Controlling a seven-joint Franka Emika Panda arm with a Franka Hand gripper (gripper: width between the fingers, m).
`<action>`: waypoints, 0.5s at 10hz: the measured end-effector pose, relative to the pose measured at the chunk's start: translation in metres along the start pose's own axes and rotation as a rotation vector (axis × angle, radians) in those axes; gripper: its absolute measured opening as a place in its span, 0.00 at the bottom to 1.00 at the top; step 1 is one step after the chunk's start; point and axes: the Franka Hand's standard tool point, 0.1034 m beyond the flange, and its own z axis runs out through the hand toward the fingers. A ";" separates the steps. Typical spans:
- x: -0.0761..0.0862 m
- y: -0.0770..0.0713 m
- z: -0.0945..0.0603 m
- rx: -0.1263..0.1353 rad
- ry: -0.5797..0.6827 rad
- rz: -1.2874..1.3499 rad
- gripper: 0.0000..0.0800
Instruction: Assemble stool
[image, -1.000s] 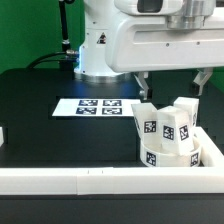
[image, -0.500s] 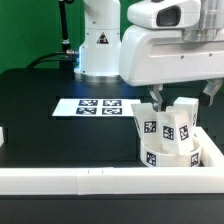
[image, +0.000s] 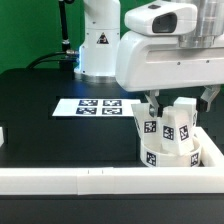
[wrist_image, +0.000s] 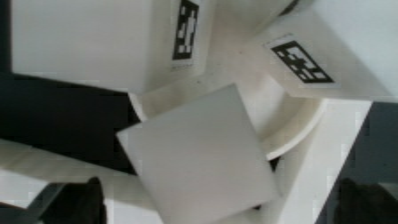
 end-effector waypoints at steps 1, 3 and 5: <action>-0.001 0.000 0.002 -0.001 -0.002 0.002 0.81; -0.001 0.001 0.006 -0.005 -0.003 0.011 0.78; -0.001 0.002 0.006 -0.005 -0.003 0.015 0.57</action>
Offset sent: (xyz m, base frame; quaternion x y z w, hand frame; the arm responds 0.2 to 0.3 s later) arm 0.0006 0.0011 -0.0029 -0.0008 0.0023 0.0031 1.0000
